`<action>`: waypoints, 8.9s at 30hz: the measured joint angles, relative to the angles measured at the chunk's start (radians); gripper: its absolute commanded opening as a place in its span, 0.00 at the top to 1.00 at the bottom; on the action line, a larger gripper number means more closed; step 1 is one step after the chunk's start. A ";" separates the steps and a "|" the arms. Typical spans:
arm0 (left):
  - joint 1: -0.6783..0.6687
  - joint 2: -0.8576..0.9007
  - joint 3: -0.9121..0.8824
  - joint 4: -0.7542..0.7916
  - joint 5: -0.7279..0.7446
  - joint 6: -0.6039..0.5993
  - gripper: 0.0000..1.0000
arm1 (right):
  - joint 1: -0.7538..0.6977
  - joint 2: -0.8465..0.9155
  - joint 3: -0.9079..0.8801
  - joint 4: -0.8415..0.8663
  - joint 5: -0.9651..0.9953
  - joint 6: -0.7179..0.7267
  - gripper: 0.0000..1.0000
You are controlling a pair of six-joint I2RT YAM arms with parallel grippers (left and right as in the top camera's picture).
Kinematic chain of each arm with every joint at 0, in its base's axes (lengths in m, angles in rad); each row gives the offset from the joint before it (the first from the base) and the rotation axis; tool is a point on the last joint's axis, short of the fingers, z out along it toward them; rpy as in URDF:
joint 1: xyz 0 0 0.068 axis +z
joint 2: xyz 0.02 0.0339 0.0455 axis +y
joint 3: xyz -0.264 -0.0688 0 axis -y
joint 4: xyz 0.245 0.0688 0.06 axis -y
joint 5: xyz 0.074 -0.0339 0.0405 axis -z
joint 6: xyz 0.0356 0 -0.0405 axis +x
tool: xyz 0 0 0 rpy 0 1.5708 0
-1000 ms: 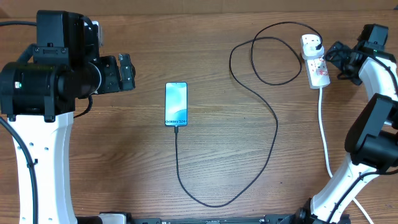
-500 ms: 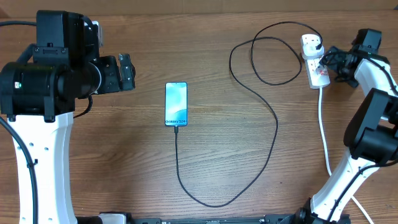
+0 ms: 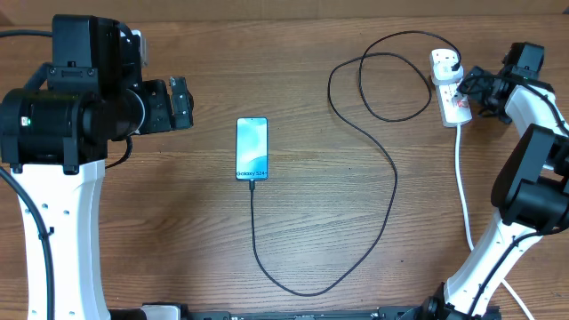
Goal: Plug charger to phone and switch on socket
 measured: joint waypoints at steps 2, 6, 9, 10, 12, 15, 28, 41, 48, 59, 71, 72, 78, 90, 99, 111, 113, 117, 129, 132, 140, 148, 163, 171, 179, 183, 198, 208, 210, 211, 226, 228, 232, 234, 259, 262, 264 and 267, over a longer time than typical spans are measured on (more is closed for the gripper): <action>0.000 0.000 0.000 0.000 0.000 0.000 0.01 | 0.000 0.000 0.000 0.000 0.000 0.000 0.00; 0.000 0.000 0.000 0.000 0.000 0.000 0.01 | -0.001 0.006 0.006 0.001 -0.005 0.000 0.00; 0.000 0.000 0.000 0.000 0.000 0.000 0.00 | -0.004 0.010 0.010 0.001 -0.017 0.000 0.00; 0.000 0.000 0.000 0.000 0.000 0.000 0.01 | -0.005 0.010 0.010 0.001 -0.021 0.000 0.00; 0.000 0.000 0.000 0.000 0.000 0.000 0.00 | -0.005 0.011 0.010 0.000 -0.030 -0.003 0.00; 0.000 0.000 0.000 0.000 0.000 0.000 0.00 | -0.005 0.011 0.016 -0.011 -0.038 -0.004 0.00; 0.000 0.000 0.000 0.000 0.000 0.000 0.00 | -0.006 0.011 0.024 -0.036 -0.043 -0.008 0.00; 0.000 0.000 0.000 0.000 0.000 0.000 0.00 | -0.010 0.011 0.025 -0.043 -0.053 -0.021 0.00; 0.000 0.000 0.000 0.000 0.000 0.000 0.00 | 0.000 0.011 0.027 -0.036 -0.055 -0.031 0.00; 0.000 0.000 0.000 0.000 0.000 0.000 0.00 | 0.006 0.011 0.031 -0.047 -0.046 -0.034 0.00; 0.000 0.000 0.000 0.000 0.000 0.000 0.00 | 0.038 -0.023 0.053 -0.212 -0.037 -0.063 0.00; 0.000 0.000 0.000 0.000 0.000 0.000 0.01 | 0.045 -0.037 0.054 -0.237 -0.037 -0.066 0.00; 0.000 0.000 0.000 0.000 0.000 0.000 0.00 | 0.056 -0.209 0.114 -0.400 -0.034 -0.075 0.00; 0.000 0.000 0.000 0.000 0.000 0.000 0.00 | 0.191 -0.769 0.197 -0.769 -0.181 -0.082 0.08; 0.000 0.000 0.000 0.000 0.000 0.000 0.01 | 0.227 -0.996 0.194 -1.073 -0.226 -0.079 0.00; 0.000 0.000 0.000 0.000 0.000 0.000 0.00 | 0.229 -1.207 0.195 -1.206 -0.290 -0.079 0.00; 0.000 0.000 0.000 0.000 0.000 0.000 0.00 | 0.238 -1.205 0.195 -1.206 -0.290 -0.079 0.00; 0.000 0.000 0.000 0.000 0.000 0.000 0.00 | 0.243 -1.205 0.192 -1.204 -0.288 -0.079 0.00; 0.000 0.000 0.000 0.000 0.000 0.000 0.00 | 0.325 -1.363 -0.081 -0.724 -0.266 -0.081 0.00; 0.000 0.000 0.000 -0.001 0.000 0.000 0.00 | 0.370 -1.453 -0.208 -0.561 -0.239 -0.082 0.00; 0.000 0.000 0.000 0.000 0.000 0.000 0.00 | 0.437 -1.658 -0.634 -0.126 -0.155 -0.083 0.00; 0.000 0.000 0.000 0.000 0.000 0.000 0.00 | 0.443 -1.860 -1.027 0.165 -0.135 -0.083 0.00; 0.000 0.000 0.000 0.000 0.000 0.000 0.00 | 0.482 -2.199 -1.551 0.473 -0.139 -0.082 0.00; 0.000 0.000 0.000 0.000 -0.001 0.000 0.01 | 0.483 -2.239 -1.630 0.476 -0.147 -0.082 0.00; 0.000 0.000 0.000 0.000 -0.001 0.000 0.00 | 0.482 -2.242 -1.646 0.417 -0.162 -0.082 0.00; 0.000 0.000 0.000 0.000 -0.001 0.000 0.01 | 0.483 -2.242 -1.646 0.417 -0.165 -0.082 0.00; 0.000 0.000 0.000 0.000 -0.001 0.000 0.00 | 0.483 -2.242 -1.646 0.417 -0.169 -0.082 0.00; 0.000 0.000 0.000 0.000 -0.001 0.000 0.01 | 0.483 -2.242 -1.646 0.417 -0.169 -0.082 0.00; 0.000 0.000 0.000 0.000 -0.002 0.000 0.00 | 0.483 -2.242 -1.646 0.417 -0.169 -0.082 0.00; 0.000 0.000 0.000 0.000 -0.004 0.000 0.00 | 0.483 -2.242 -1.646 0.417 -0.169 -0.082 0.00; 0.000 -0.174 -0.145 0.235 -0.012 0.003 0.00 | 0.482 -2.242 -1.646 0.417 -0.169 -0.082 0.00; 0.000 -0.225 -0.220 0.304 -0.012 0.004 0.00 | 0.483 -2.242 -1.646 0.417 -0.169 -0.082 0.00; 0.000 -0.315 -0.397 0.455 -0.012 0.007 0.00 | 0.483 -2.242 -1.646 0.418 -0.169 -0.082 0.00; 0.000 -0.359 -0.491 0.528 -0.012 0.007 0.00 | 0.483 -2.242 -1.646 0.417 -0.169 -0.082 0.00; 0.000 -1.053 -1.514 1.319 -0.012 0.007 0.00 | 0.487 -2.242 -1.646 0.417 -0.169 -0.082 0.00; 0.000 -1.137 -1.623 1.401 -0.012 0.007 0.00 | 0.487 -2.242 -1.646 0.417 -0.169 -0.082 0.00; 0.000 -1.192 -1.689 1.441 -0.012 0.007 0.00 | 0.487 -2.242 -1.646 0.417 -0.169 -0.082 0.00; 0.000 -1.246 -1.748 1.476 -0.012 0.007 0.00 | 0.487 -2.242 -1.646 0.417 -0.169 -0.082 0.00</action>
